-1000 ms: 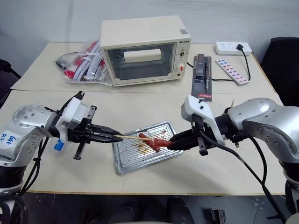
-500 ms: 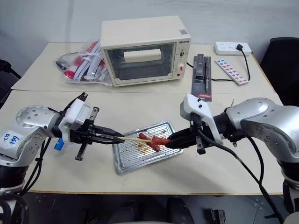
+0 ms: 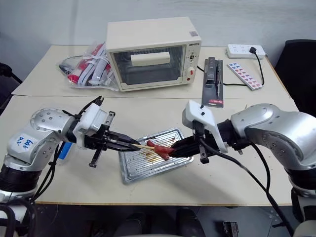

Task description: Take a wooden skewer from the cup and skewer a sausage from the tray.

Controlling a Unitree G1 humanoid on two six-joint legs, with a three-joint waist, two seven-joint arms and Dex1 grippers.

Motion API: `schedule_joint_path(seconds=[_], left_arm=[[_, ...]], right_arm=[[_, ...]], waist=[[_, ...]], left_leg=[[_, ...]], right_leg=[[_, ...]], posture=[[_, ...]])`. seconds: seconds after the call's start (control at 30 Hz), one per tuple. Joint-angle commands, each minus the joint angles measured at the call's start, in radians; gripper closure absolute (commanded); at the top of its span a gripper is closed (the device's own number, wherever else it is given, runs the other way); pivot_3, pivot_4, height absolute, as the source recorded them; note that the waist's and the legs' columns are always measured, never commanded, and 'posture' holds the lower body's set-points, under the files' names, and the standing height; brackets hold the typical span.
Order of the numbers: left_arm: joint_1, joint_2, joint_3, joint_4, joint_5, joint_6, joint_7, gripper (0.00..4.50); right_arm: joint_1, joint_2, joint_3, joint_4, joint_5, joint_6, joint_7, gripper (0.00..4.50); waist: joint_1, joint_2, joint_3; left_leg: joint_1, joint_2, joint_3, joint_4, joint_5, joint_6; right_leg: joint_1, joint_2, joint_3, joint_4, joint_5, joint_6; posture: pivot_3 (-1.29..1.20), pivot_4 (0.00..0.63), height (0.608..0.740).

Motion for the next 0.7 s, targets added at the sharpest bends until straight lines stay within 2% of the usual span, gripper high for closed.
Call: schedule_joint_path(seconds=[0.03,0.1,0.17,0.37,0.53,0.7], left_arm=[[-0.014,-0.014,-0.009,-0.027,-0.001,-0.019,-0.013,4.50],[-0.012,-0.015,-0.009,-0.026,0.000,-0.021,-0.014,4.50],[-0.008,-0.015,-0.008,-0.022,0.003,-0.025,-0.015,4.50],[0.031,-0.010,0.010,-0.014,0.015,-0.032,-0.001,4.50],[0.106,-0.014,0.054,-0.035,0.020,-0.035,0.070,4.50],[0.238,-0.059,0.160,-0.121,0.017,-0.016,0.266,4.50]], right_arm=[[-0.022,0.007,-0.004,-0.015,-0.018,-0.017,0.001,4.28],[-0.022,0.007,-0.003,-0.015,-0.020,-0.017,0.004,4.28],[-0.020,0.006,-0.004,-0.015,-0.018,-0.013,0.005,3.62],[-0.020,-0.006,-0.013,-0.012,-0.031,-0.020,0.004,2.13],[-0.055,-0.013,-0.043,0.031,-0.053,-0.032,0.002,2.13],[-0.108,-0.005,-0.121,0.066,0.000,-0.033,0.037,2.13]], waist=[[0.000,0.000,0.000],[0.000,0.000,0.000],[0.000,0.000,0.000],[-0.001,0.000,0.000],[0.000,0.000,0.000],[0.001,0.000,0.000]], left_leg=[[0.000,0.000,0.000,0.000,0.000,0.000],[0.000,0.000,0.000,0.001,0.000,0.000],[0.000,0.000,0.000,0.001,0.000,0.000],[0.000,0.000,0.000,0.001,0.000,0.000],[0.000,0.000,0.000,0.001,0.000,0.000],[0.000,0.000,0.000,0.001,0.000,0.000]], right_leg=[[0.000,0.000,0.000,0.000,0.000,0.000],[0.000,0.000,0.000,0.000,0.000,0.000],[0.000,0.000,0.000,0.000,0.000,0.000],[0.000,0.000,0.000,0.001,0.000,0.000],[0.000,0.000,0.000,0.001,0.000,0.000],[-0.001,0.000,0.000,0.001,0.000,0.000]], posture=[[0.00,0.150,0.740],[0.00,0.150,0.740],[0.00,0.150,0.740],[0.00,0.150,0.740],[0.00,0.150,0.740],[0.00,0.150,0.740]])
